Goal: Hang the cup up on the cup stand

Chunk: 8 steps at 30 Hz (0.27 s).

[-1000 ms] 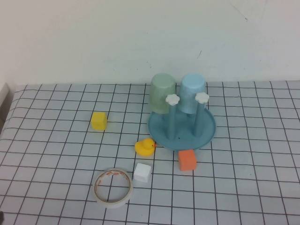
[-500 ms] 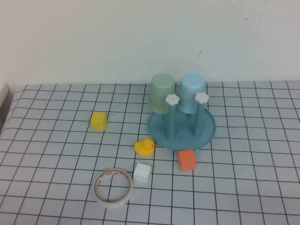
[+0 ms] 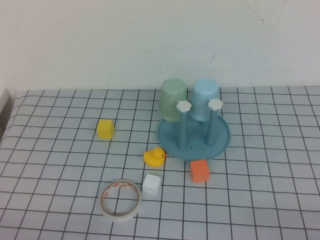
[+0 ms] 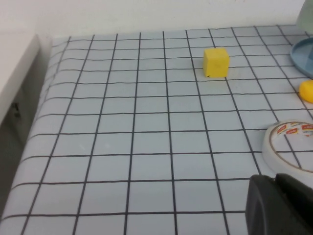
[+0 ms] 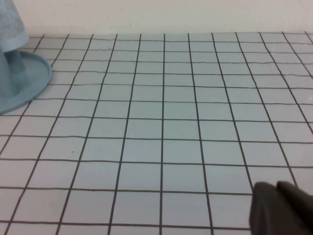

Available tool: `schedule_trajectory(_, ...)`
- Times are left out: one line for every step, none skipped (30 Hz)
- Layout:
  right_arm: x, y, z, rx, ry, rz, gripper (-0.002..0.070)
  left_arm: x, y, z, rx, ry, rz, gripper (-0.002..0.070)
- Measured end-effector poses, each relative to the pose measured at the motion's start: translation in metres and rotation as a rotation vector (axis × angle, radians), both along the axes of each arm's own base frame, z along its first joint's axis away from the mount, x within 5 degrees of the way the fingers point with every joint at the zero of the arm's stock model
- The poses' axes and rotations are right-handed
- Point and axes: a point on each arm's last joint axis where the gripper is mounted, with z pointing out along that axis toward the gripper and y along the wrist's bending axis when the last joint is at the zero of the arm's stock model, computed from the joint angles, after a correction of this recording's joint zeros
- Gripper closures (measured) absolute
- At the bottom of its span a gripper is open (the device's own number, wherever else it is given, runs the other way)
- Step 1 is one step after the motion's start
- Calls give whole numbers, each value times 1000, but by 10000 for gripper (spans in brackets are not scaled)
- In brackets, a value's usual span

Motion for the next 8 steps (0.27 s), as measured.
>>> schedule_trajectory(0,0,0,0,0,0,678,0,0,0,-16,1,1,676)
schedule_trajectory(0,0,0,0,0,0,678,0,0,0,-22,2,1,676)
schedule_trajectory(0,0,0,0,0,0,678,0,0,0,-25,4,1,676)
schedule_trajectory(0,0,0,0,0,0,678,0,0,0,-25,4,1,676)
schedule_trajectory(0,0,0,0,0,0,678,0,-1,0,-26,4,1,676)
schedule_trajectory(0,0,0,0,0,0,678,0,-1,0,-27,4,2,676)
schedule_trajectory(0,0,0,0,0,0,678,0,-1,0,-27,4,2,676)
schedule_trajectory(0,0,0,0,0,0,678,0,-1,0,-27,4,2,676)
